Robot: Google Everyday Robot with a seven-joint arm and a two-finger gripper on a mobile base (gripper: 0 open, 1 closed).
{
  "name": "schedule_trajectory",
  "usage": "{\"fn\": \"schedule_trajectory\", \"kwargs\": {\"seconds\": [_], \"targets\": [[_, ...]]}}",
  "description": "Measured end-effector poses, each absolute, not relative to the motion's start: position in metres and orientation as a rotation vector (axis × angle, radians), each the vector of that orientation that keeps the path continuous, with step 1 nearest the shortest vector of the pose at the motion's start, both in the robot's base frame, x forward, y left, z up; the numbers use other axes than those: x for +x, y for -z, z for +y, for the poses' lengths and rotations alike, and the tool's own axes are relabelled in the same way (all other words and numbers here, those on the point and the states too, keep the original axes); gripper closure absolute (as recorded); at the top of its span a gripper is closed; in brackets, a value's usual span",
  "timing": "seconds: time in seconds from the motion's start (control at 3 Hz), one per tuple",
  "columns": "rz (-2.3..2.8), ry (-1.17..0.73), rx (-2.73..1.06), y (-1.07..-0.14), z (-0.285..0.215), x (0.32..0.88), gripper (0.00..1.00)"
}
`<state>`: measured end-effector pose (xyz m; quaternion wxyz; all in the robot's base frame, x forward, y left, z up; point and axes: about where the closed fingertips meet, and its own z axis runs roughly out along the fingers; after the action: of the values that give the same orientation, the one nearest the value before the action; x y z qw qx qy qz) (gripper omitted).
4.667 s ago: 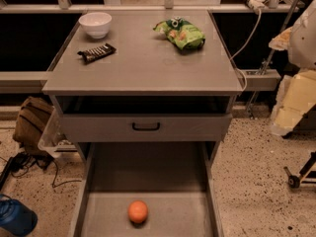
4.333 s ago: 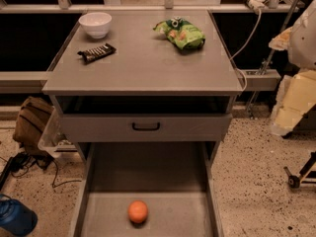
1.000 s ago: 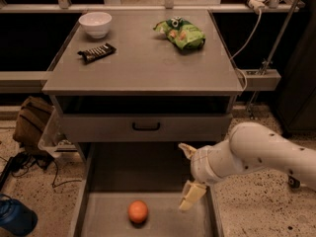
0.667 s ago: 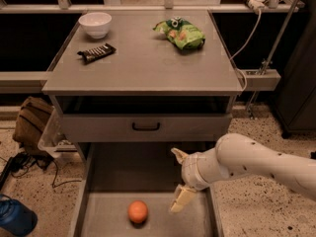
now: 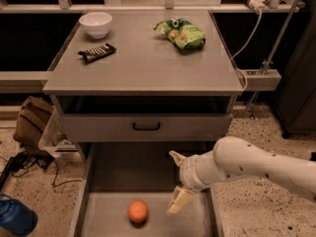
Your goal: Pick orange from middle drawer and place on counter
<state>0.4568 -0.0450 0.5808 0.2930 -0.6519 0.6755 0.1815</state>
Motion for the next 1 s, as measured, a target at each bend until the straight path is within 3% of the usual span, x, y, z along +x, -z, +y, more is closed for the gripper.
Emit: {"fn": "schedule_trajectory", "kwargs": {"seconds": [0.67,1.0], "targets": [[1.833,-0.629,-1.719,-0.459,-0.003,0.467,0.00],[1.833,-0.629,-1.719,-0.459,-0.003,0.467,0.00]]}}
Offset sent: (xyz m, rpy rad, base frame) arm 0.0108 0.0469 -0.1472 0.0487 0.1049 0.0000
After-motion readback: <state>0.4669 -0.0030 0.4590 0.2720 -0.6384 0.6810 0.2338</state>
